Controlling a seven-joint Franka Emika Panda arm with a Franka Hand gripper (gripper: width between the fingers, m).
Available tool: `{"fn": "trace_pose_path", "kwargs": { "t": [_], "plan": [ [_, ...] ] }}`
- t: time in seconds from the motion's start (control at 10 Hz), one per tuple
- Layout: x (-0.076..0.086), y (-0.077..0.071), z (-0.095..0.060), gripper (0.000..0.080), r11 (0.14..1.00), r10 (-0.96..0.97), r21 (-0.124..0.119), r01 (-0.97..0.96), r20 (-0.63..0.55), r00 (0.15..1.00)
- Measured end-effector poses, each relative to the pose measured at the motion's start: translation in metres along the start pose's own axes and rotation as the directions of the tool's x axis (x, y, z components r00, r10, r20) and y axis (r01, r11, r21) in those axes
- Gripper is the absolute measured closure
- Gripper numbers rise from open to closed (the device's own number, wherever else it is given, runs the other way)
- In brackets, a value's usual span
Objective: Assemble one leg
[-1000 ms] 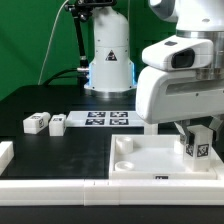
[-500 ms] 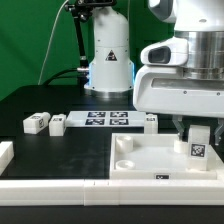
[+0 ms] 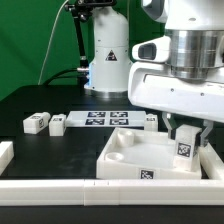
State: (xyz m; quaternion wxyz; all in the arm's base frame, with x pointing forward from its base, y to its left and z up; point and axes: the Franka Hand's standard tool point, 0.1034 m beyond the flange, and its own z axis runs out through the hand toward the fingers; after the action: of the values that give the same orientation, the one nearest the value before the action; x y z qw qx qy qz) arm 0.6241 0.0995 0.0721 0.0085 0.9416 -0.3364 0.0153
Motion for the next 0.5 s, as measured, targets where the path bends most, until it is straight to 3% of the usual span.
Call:
{"fn": "trace_pose_path", "kwargs": {
  "t": [0.2, 0.3, 0.4, 0.5],
  "plan": [
    [0.0021, 0.0028, 0.0009, 0.05, 1.0, 0.009, -0.008, -0.009, -0.004, 1.0],
    [0.0018, 0.0026, 0.001, 0.0304, 1.0, 0.008, -0.008, -0.008, -0.004, 1.0],
    [0.0018, 0.0027, 0.0011, 0.0304, 1.0, 0.008, -0.008, -0.008, -0.004, 1.0],
    [0.0016, 0.0027, 0.0014, 0.0179, 1.0, 0.008, -0.008, -0.008, -0.004, 1.0]
  ]
}}
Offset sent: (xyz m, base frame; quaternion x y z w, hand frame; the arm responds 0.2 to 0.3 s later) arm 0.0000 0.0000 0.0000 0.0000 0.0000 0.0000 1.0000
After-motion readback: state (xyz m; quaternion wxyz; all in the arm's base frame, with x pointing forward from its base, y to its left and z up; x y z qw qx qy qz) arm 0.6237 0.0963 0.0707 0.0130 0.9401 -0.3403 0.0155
